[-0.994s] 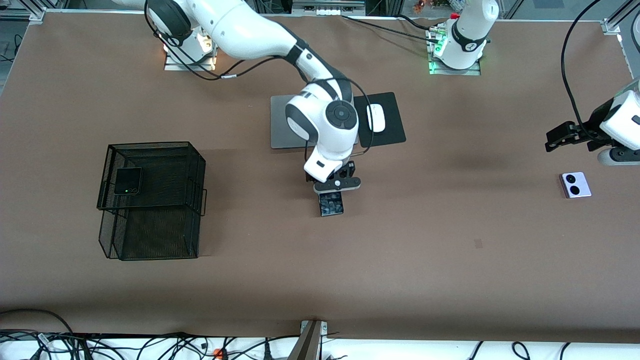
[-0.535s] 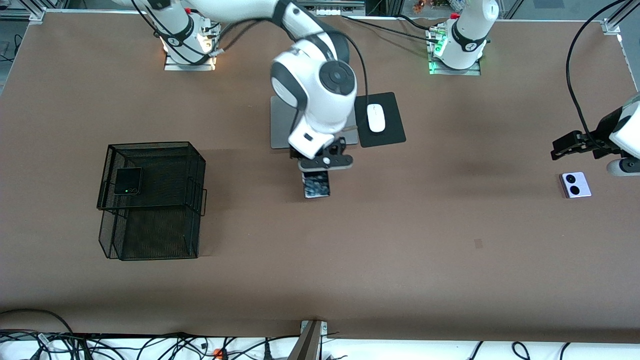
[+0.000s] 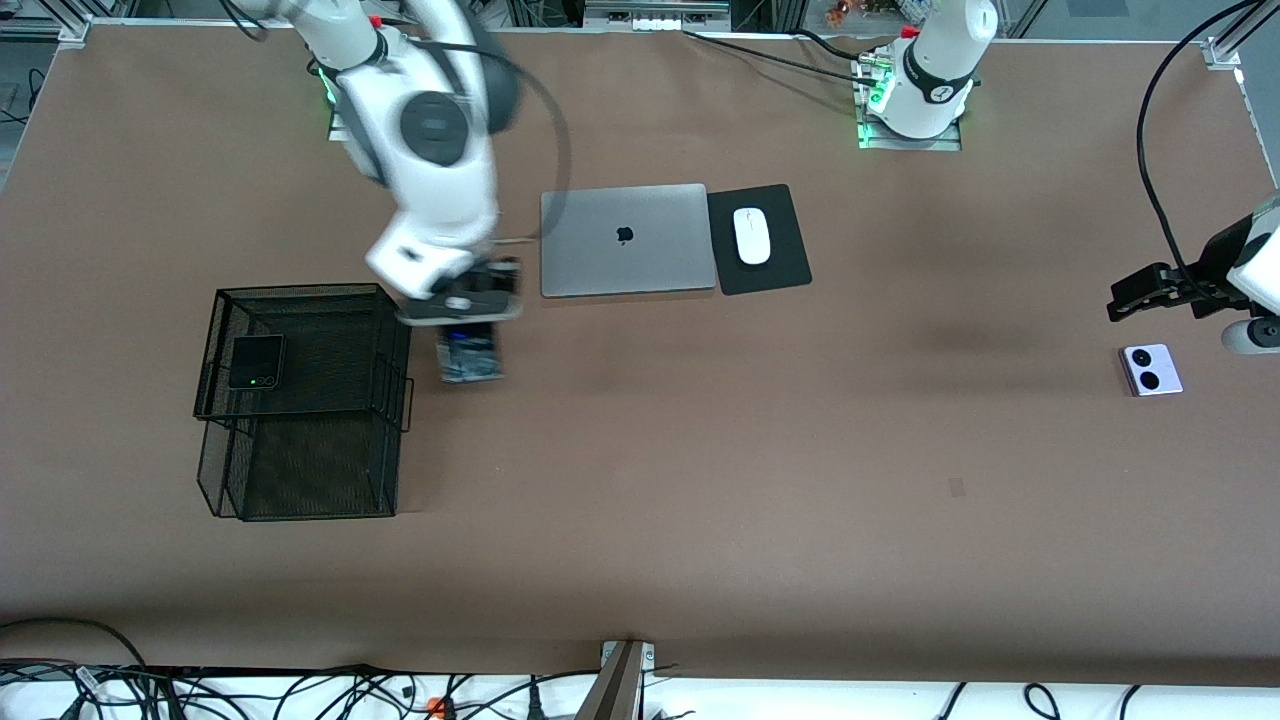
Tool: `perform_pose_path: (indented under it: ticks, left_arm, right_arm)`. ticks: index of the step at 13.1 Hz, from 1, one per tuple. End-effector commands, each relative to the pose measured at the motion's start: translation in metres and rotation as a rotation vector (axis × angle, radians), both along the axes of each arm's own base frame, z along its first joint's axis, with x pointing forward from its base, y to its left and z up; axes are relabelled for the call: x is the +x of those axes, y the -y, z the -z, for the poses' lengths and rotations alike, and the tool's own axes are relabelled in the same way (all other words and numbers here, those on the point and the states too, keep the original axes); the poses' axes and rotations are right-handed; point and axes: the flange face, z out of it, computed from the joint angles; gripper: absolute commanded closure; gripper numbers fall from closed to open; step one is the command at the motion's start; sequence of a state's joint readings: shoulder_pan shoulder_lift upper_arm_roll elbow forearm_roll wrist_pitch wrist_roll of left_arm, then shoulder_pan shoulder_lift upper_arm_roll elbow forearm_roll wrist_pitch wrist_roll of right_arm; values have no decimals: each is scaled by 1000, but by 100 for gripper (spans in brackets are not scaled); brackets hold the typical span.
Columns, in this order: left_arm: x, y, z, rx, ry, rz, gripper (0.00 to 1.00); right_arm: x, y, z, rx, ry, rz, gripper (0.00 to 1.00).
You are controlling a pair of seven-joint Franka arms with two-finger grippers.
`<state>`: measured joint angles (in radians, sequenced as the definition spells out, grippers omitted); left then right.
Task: Place phones with both arms
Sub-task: 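Carry the bar phone into the mesh basket with the right gripper, then release the bar phone in the basket while the left gripper reaches the white phone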
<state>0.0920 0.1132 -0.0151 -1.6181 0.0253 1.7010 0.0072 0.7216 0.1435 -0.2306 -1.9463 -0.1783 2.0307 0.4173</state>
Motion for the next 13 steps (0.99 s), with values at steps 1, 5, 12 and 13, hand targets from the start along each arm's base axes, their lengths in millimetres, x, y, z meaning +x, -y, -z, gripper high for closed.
perform_pose_path:
  ticks: [1,5,12,13]
  left_arm:
    - [3,6,-6,-26,-5,7,0]
    - [3,3,-5,-25,-6,4,0]
    - [3,4,-5,-23,-6,6,0]
    - [3,4,-5,-23,-6,6,0]
  right_arm:
    - [-16,99,-8,48,-28,4,100]
    - [-12,192,1,119,-86,42,100]
    - [-9,191,51,124,-104,95,100]
    - [-8,196,54,126,-101,107,100]
